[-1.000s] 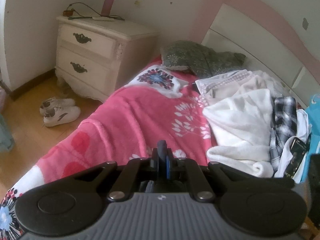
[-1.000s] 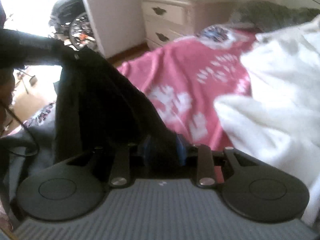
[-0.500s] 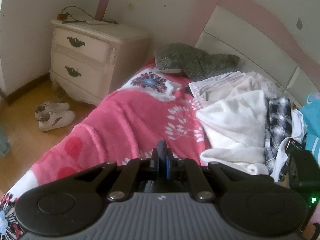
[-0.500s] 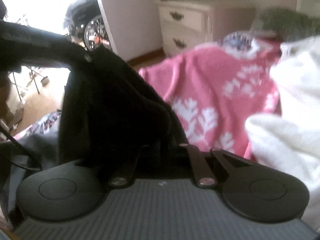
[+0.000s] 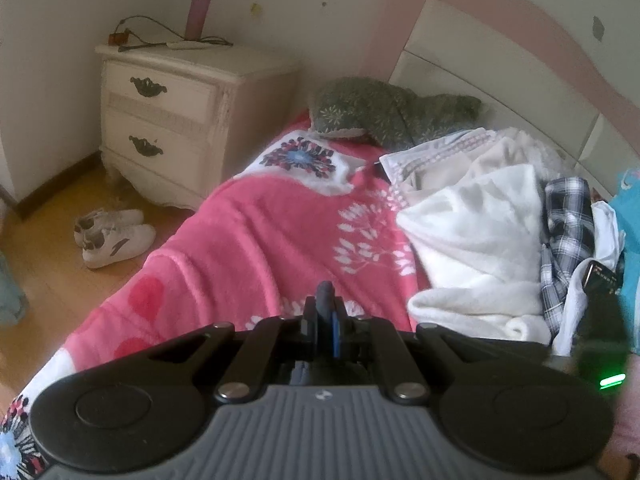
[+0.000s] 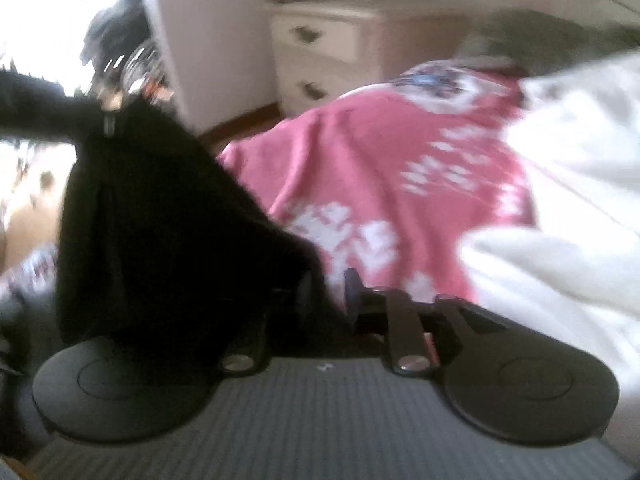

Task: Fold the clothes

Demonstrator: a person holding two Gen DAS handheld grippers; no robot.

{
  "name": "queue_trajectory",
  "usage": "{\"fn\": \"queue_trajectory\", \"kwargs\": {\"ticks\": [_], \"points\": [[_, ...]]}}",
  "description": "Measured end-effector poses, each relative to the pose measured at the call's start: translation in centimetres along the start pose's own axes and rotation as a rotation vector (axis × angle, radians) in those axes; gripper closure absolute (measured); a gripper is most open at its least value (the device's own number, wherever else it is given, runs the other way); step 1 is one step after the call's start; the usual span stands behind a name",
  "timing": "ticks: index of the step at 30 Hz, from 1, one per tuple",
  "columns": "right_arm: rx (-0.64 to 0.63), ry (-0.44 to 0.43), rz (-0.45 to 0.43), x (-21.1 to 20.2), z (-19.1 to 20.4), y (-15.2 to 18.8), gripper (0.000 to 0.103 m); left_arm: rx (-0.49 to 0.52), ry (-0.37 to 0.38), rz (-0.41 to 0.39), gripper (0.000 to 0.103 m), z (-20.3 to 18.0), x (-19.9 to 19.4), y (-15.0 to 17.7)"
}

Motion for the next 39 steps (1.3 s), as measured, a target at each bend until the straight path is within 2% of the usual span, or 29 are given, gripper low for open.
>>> {"fn": "queue_trajectory", "kwargs": {"ticks": [5, 7, 10, 13, 18, 22, 25, 26, 27, 28, 31, 35, 39], "points": [[0.273, 0.004, 0.009, -4.1, -5.6, 2.7, 0.072, -0.007, -0.010, 0.014, 0.096, 0.6, 0.2, -0.4], [0.304, 0.008, 0.018, -4.8, -6.6, 3.6, 0.072, -0.008, -0.016, 0.019, 0.096, 0.8, 0.2, -0.4], [0.222, 0.004, 0.028, -5.1, -5.7, 4.1, 0.072, -0.009, -0.026, 0.025, 0.096, 1.1, 0.2, -0.5], [0.112, -0.026, -0.001, -5.5, -3.3, 4.0, 0.073, -0.010, -0.034, 0.032, 0.095, 1.2, 0.2, -0.5], [-0.114, 0.021, -0.018, -4.4, 0.0, 3.7, 0.073, -0.007, -0.033, 0.046, 0.095, 1.2, 0.3, -0.4], [-0.156, -0.003, -0.004, -3.3, 0.3, 3.3, 0.072, 0.001, -0.025, 0.058, 0.095, 1.2, 0.4, -0.3], [-0.138, -0.049, 0.074, -1.6, -0.2, 3.2, 0.072, 0.000, -0.022, 0.058, 0.095, 1.1, 0.4, -0.2], [-0.138, -0.057, 0.096, -1.4, -0.4, 3.2, 0.075, 0.001, -0.025, 0.056, 0.095, 1.1, 0.4, -0.2], [-0.145, -0.055, 0.108, -1.4, -0.4, 3.4, 0.092, 0.000, -0.029, 0.053, 0.095, 1.1, 0.4, -0.2], [-0.152, -0.052, 0.121, -1.4, -0.5, 3.5, 0.101, 0.000, -0.033, 0.049, 0.095, 1.1, 0.4, -0.2], [-0.126, -0.058, 0.107, -3.0, -1.4, 3.3, 0.103, -0.001, -0.060, 0.046, 0.095, 1.4, 0.5, -0.4], [-0.146, 0.013, 0.117, -4.3, -2.4, 3.5, 0.103, -0.005, -0.075, 0.043, 0.095, 1.9, 0.6, -0.9], [-0.233, 0.136, 0.160, -3.1, -2.8, 4.6, 0.103, 0.002, -0.077, 0.047, 0.095, 1.8, 0.7, -1.2]]}}
Point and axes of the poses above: each gripper's, at about its wrist camera, not at the fingertips, and x roughly the way its jaws point, z to its left, y to its underside, the point moved 2 cm from there along x, roughly the way its jaws point, and after that the axes turned 15 degrees about y, right-handed, at the moved point
